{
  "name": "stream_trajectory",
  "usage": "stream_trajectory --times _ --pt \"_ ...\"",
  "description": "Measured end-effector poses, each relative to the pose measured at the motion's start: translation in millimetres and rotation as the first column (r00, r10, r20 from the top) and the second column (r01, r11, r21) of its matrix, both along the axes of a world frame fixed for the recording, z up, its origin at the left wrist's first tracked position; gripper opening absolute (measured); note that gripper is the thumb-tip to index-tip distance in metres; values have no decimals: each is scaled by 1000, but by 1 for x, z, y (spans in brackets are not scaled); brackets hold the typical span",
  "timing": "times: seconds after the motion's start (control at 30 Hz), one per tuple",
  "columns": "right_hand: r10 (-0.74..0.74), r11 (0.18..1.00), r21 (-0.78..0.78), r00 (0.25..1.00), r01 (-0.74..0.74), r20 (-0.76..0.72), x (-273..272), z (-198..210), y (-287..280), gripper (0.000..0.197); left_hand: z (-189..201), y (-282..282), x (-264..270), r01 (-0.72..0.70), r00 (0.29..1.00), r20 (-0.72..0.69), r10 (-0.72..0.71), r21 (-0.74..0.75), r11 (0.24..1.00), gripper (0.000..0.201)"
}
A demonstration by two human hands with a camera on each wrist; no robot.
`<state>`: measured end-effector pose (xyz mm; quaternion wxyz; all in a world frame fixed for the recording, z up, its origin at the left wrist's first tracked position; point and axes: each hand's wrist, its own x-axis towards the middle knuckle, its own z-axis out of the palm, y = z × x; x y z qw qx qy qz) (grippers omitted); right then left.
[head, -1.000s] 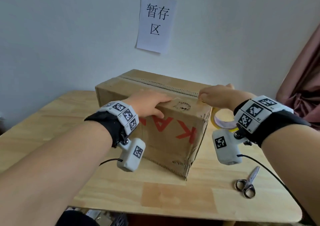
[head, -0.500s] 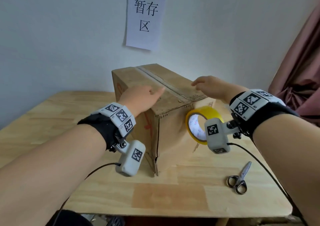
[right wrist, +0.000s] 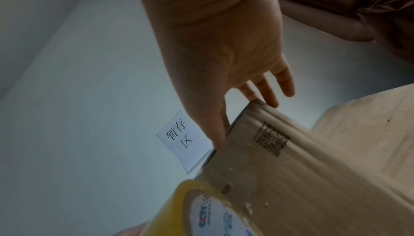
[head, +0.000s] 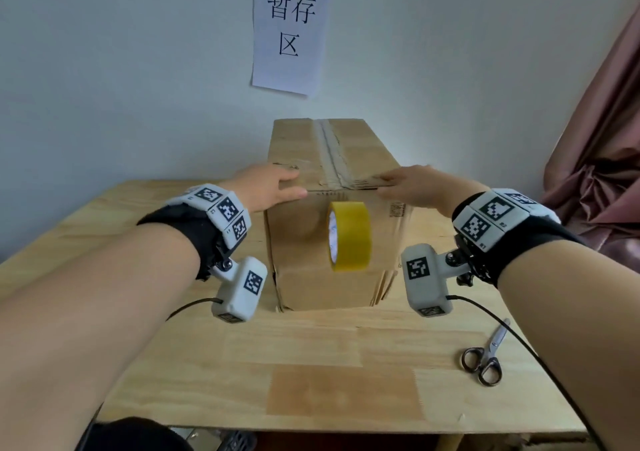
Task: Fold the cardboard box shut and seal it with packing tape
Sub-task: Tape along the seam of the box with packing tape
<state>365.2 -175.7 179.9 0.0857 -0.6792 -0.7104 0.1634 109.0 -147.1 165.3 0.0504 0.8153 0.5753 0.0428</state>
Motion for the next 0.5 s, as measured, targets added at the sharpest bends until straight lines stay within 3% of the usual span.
stream_trajectory --times 0.1,0.2,0.33,0.4,0.5 --pt "-95 990 105 995 92 28 -11 -3 6 41 1 10 1 1 997 -81 5 76 997 56" --pt "-181 939 266 971 219 -158 -26 -2 3 22 1 10 11 160 987 -8 -160 114 981 45" --pt "-214 977 -87 897 196 -386 -49 -1 -8 46 -1 5 26 251 956 124 -266 126 960 38" --pt "-251 961 -212 878 177 -408 -56 0 -13 48 -3 4 30 272 943 163 -289 119 955 34" --pt "-271 945 -279 886 170 -377 -59 0 -18 38 -4 6 32 277 942 166 -291 103 955 36"
